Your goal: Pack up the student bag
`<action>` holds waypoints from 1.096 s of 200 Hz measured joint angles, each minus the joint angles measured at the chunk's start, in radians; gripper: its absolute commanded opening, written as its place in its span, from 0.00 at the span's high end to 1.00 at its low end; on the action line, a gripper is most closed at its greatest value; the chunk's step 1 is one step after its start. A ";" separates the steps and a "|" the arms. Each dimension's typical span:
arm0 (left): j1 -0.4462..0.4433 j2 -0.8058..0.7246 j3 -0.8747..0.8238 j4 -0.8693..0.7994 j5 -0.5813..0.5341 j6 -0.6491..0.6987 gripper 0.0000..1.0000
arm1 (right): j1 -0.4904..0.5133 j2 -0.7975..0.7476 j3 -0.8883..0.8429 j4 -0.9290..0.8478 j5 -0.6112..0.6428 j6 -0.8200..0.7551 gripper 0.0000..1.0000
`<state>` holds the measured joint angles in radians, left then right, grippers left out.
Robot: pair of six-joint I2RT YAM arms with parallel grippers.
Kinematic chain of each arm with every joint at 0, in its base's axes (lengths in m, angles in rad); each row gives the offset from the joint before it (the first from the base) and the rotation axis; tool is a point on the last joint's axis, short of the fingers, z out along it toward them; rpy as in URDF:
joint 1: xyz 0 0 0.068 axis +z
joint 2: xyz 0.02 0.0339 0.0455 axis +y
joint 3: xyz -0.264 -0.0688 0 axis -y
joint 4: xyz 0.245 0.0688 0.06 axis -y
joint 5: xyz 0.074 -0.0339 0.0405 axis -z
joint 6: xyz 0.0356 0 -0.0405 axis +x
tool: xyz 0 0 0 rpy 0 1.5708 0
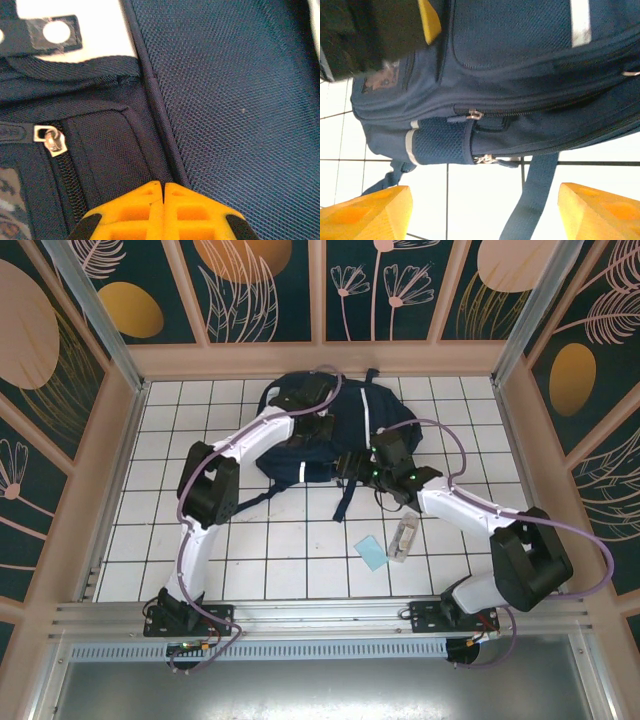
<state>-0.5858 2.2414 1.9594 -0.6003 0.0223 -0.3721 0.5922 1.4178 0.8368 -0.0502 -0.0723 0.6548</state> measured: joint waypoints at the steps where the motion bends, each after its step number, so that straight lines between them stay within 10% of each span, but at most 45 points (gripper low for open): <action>1: 0.001 -0.002 0.003 -0.002 0.001 -0.001 1.00 | 0.000 0.000 -0.001 0.002 -0.001 0.001 0.24; 107: -0.002 -0.129 0.061 0.100 0.112 -0.105 0.97 | 0.053 0.105 -0.074 0.303 0.023 0.117 0.37; 145: 0.014 -0.185 -0.144 0.155 0.102 -0.116 0.67 | 0.057 0.222 0.008 0.273 0.029 0.138 0.44; 219: 0.191 -0.286 -0.551 0.350 0.133 -0.153 0.65 | 0.084 0.402 0.214 0.164 0.137 0.124 0.44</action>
<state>-0.3946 1.9556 1.4082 -0.2504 0.1551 -0.5251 0.6762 1.8194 1.0512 0.1143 0.0643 0.7788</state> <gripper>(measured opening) 0.356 0.544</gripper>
